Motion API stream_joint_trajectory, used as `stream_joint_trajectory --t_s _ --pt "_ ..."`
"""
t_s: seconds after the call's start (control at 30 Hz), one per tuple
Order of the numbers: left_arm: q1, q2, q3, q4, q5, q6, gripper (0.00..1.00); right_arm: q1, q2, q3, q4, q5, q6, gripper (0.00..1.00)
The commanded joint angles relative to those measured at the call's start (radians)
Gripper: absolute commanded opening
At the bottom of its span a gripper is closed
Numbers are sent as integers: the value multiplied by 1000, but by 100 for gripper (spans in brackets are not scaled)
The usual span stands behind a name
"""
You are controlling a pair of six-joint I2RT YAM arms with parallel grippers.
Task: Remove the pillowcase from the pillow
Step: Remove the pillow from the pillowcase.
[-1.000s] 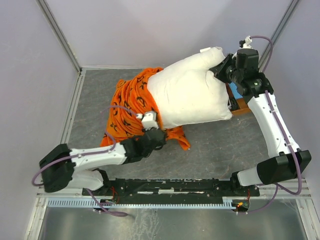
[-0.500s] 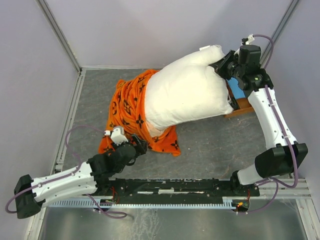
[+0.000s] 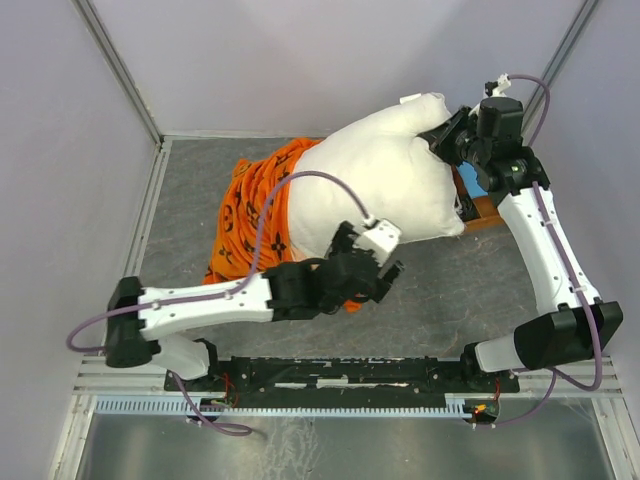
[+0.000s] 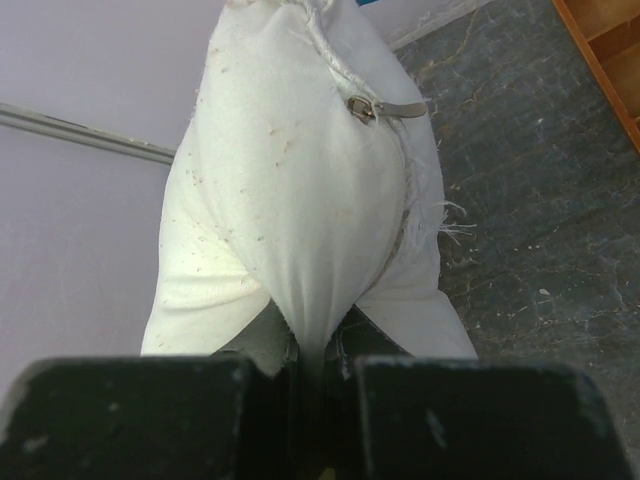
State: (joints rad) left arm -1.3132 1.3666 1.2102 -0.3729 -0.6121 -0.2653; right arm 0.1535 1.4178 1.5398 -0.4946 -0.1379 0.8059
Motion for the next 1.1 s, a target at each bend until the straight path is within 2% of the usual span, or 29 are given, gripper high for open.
stream_joint_trajectory --t_s 0.0,0.1,0.23,0.4,0.53,0.57,0.63,0.73,0.8,0.87,0.9,0.93,0.97,1.0,1.07 --pt "-54 146 137 181 -131 399 99 4 -85 21 126 48 -17 2" --pt "-92 225 125 384 -230 613 99 5 -99 19 117 46 -20 2" --pt "-101 315 120 587 -321 802 99 6 -107 17 113 31 -24 2" --pt "-92 374 34 1086 -406 1091 99 8 -121 -3 129 5 -4 2" --pt "-42 529 109 1517 -493 1393 99 16 -140 -24 148 -19 20 2" --pt "-22 568 151 1586 -516 1477 99 17 -145 -23 144 -22 22 1" --pt "16 622 217 1668 -543 1553 99 20 -157 -23 137 -26 19 2" --pt "57 614 220 1682 -532 1551 99 23 -178 -29 131 -30 13 2" --pt "71 553 180 1663 -515 1506 99 25 -189 -38 127 -34 10 2" --pt "85 463 120 1546 -492 1385 100 26 -193 -45 124 -33 5 2" --pt "97 403 99 1416 -461 1284 95 26 -192 -46 125 -37 3 1" --pt "112 350 84 1266 -401 1175 82 26 -190 -46 126 -42 4 2" --pt "129 292 75 1139 -357 1073 62 25 -188 -46 127 -49 4 2" --pt "148 239 66 1014 -320 986 49 25 -186 -45 128 -58 3 2" --pt "189 148 56 864 -242 851 34 26 -184 -41 127 -80 -6 2"
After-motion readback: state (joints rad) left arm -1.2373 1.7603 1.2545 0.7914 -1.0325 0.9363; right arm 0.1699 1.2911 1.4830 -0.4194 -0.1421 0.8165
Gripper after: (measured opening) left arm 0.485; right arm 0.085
